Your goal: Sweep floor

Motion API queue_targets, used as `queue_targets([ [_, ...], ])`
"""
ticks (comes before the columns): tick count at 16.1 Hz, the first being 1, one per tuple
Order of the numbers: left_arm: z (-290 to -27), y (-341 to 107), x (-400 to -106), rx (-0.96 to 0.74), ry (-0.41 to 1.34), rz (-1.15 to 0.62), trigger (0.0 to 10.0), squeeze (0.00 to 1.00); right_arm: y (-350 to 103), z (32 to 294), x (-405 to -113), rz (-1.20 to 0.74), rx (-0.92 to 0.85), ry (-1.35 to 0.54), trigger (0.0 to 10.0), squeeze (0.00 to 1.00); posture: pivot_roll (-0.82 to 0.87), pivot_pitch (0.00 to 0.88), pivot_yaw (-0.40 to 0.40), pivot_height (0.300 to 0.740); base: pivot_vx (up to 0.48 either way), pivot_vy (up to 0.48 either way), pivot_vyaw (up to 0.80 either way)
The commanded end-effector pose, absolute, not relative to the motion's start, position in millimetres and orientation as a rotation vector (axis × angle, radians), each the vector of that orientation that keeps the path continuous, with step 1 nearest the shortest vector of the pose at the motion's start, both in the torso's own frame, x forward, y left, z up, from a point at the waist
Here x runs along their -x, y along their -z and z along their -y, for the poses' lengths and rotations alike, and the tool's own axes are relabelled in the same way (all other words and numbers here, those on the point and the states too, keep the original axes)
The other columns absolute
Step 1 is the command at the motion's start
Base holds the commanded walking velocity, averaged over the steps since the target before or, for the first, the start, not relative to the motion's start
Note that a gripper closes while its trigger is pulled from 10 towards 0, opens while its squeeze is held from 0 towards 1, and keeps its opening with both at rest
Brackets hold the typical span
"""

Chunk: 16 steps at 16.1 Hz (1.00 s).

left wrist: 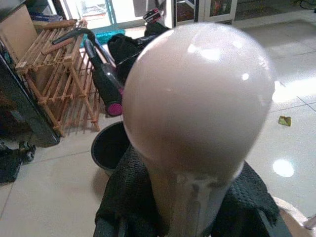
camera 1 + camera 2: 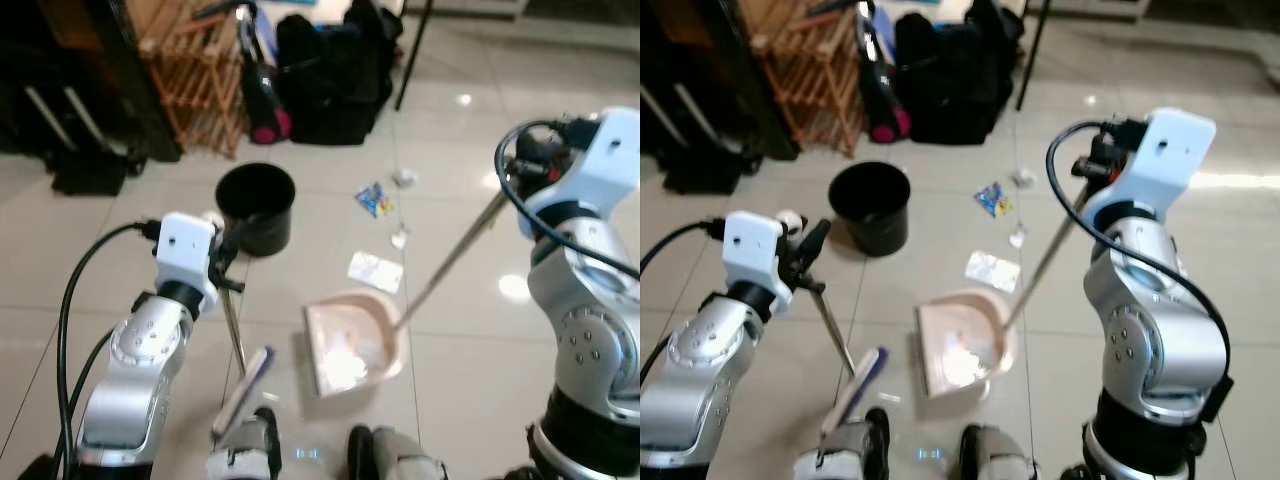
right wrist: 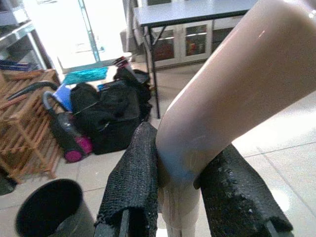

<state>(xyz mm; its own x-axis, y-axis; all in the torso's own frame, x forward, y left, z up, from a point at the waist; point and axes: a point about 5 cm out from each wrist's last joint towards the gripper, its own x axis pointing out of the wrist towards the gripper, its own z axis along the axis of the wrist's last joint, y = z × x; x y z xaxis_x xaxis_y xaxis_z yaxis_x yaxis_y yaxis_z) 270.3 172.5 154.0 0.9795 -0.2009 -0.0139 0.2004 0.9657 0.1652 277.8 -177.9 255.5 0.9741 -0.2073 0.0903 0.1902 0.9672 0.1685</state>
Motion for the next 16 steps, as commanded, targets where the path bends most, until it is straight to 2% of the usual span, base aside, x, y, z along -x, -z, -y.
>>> queue_targets([
  [1,-174,-164,-271,-0.182,0.180,0.053,10.0,0.00,-269,178,-278,0.166,-0.175,0.192,10.0,0.00,-0.05,0.229,-0.023,0.740,0.000,0.000,0.00],
  [4,-173,-164,-271,-0.214,0.195,0.068,10.0,0.00,-281,182,-281,0.204,-0.183,0.190,10.0,0.00,-0.05,0.216,-0.011,0.740,0.000,0.000,0.00],
  [8,-174,-161,-270,-0.216,0.190,0.071,10.0,0.00,-303,189,-292,0.268,-0.184,0.189,10.0,0.00,-0.03,0.196,-0.024,0.740,0.315,0.000,0.00],
  [14,-174,-155,-267,-0.228,0.216,0.048,10.0,0.00,-323,183,-309,0.315,-0.166,0.125,10.0,0.00,-0.02,0.175,-0.014,0.740,0.367,0.000,0.00],
  [16,-176,-154,-268,-0.226,0.215,0.047,10.0,0.00,-327,178,-312,0.327,-0.172,0.107,10.0,0.00,-0.03,0.167,-0.007,0.740,0.394,0.000,0.80],
])
